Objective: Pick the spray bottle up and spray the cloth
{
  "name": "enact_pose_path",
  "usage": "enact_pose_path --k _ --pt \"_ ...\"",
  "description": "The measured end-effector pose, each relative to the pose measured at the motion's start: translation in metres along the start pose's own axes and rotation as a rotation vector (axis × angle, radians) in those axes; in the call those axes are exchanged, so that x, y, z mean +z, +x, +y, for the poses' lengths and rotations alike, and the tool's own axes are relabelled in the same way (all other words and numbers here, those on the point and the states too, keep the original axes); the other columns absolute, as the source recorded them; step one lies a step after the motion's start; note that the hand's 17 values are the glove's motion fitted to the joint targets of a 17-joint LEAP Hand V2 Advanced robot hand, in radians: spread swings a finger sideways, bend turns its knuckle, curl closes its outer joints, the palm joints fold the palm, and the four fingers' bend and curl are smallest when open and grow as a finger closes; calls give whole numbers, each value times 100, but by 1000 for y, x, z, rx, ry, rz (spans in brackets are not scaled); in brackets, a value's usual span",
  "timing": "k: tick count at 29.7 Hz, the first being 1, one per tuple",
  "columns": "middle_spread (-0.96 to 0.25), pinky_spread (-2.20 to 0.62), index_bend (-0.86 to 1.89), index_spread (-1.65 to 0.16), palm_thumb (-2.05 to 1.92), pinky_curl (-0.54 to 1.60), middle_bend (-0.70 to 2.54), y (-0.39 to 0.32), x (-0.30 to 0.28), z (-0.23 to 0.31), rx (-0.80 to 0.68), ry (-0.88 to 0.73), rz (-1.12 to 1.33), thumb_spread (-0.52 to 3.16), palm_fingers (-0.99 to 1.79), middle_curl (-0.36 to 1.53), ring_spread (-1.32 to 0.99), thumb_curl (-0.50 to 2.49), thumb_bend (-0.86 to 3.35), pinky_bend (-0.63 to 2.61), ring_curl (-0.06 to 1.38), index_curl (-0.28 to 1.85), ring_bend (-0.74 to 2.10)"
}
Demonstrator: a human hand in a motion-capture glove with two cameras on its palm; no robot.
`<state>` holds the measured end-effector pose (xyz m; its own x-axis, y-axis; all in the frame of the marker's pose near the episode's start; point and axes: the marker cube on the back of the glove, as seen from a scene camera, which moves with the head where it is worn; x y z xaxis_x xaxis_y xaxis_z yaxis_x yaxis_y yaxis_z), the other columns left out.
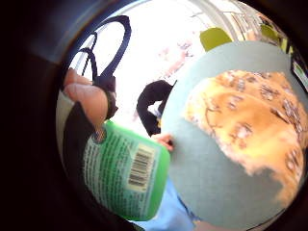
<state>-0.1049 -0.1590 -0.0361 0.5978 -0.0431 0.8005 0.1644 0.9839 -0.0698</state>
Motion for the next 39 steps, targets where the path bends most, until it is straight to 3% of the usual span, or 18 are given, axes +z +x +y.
enact_pose_path --k 9,21,39 --pt "-9 6 20 -23 85 36 29 7 111 -64 -59 -71 -48 83 113 48 -6 64 -3 15 42 54 53" --pt "-8 7 23 -24 86 31 28 84 220 -109 -7 -78 -129 93 110 48 -8 60 -1 14 40 55 45" --pt "-9 9 23 -25 87 27 27 116 242 -100 -59 -149 -62 94 110 47 -11 57 -3 13 39 56 39"
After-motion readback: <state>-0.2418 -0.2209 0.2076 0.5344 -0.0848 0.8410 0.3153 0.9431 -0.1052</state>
